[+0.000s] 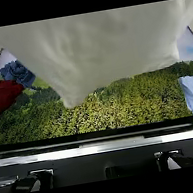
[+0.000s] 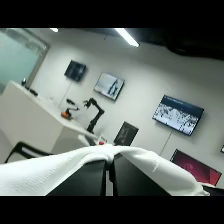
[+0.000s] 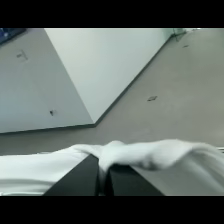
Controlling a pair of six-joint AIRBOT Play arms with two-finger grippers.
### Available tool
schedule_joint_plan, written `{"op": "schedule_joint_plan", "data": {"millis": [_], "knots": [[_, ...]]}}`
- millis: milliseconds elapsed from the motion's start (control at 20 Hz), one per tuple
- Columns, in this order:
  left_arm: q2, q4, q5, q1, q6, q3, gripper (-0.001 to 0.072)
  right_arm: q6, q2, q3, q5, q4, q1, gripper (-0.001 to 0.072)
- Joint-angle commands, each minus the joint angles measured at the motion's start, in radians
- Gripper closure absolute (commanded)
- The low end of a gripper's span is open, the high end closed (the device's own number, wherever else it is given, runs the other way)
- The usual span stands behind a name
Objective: Fold the clothes and pants, and hang the long-sleeved shirts on hangers.
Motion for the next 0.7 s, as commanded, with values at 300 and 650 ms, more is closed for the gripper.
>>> {"op": "schedule_joint_plan", "data": {"millis": [300, 650], "knots": [[-0.278, -0.001, 0.221, -0.024, 0.195, 0.041, 0.0687, 0.162, -0.174, 0.01, 0.377, -0.269, 0.001, 0.0676], [-0.931, -0.002, 0.095, -0.204, 0.193, 0.041, 0.0685, 0.231, -0.588, -0.179, 0.575, -0.312, 0.001, 0.0675]]}}
